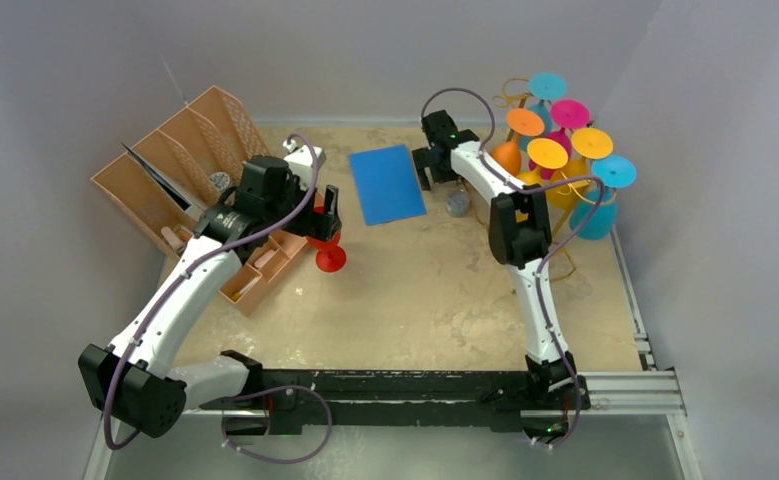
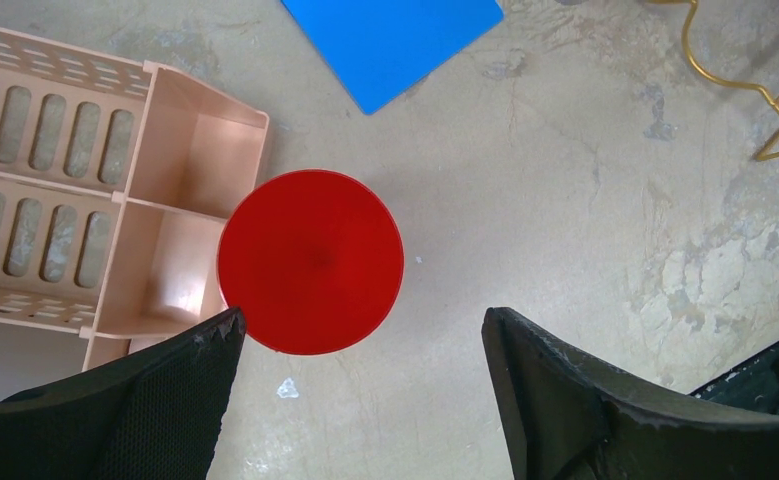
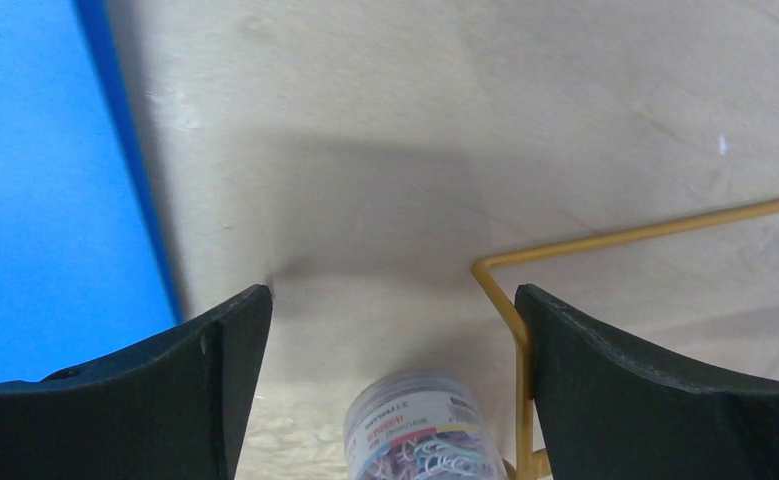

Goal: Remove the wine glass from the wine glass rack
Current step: Adjust the wine rack at the center of the board, then pick up the wine glass from the wine rack.

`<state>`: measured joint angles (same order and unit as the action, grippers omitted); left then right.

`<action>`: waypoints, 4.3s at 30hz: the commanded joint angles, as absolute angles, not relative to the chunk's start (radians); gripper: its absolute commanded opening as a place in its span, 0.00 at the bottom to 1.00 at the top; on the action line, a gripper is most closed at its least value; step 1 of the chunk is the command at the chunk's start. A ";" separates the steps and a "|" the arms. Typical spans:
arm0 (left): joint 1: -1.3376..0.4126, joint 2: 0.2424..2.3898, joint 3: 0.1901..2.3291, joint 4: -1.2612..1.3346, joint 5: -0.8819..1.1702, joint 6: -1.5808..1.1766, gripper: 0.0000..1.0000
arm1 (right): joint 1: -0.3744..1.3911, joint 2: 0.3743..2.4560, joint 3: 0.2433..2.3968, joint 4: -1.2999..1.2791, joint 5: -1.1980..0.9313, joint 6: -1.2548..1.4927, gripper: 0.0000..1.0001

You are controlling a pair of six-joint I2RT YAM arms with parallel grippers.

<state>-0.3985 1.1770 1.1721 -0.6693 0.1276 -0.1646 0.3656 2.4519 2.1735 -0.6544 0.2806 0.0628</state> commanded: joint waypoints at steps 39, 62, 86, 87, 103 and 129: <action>-0.341 0.912 1.074 -0.513 -0.039 -0.226 0.90 | 0.704 2.009 2.075 -0.450 0.559 -0.361 0.99; -0.339 0.870 1.040 -0.487 -0.070 -0.232 0.94 | 0.830 0.947 1.446 -0.845 0.487 0.260 0.88; -0.339 0.894 1.045 -0.491 -0.036 -0.230 0.94 | 0.197 1.253 1.947 -1.147 0.052 0.285 0.75; -0.339 0.893 1.045 -0.490 -0.036 -0.230 0.94 | 0.164 1.259 1.941 -1.137 0.018 0.304 0.75; -0.339 0.894 1.045 -0.490 -0.034 -0.227 0.94 | -0.109 1.285 1.758 -0.842 -0.248 0.549 0.62; -0.339 0.904 1.045 -0.493 -0.030 -0.227 0.94 | -0.165 1.259 1.554 -0.626 -0.276 0.710 0.42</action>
<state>-0.3470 0.9039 1.0424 -0.5240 -0.0338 -0.2253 -0.1535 1.2888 1.5726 -0.6746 -0.2543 0.6750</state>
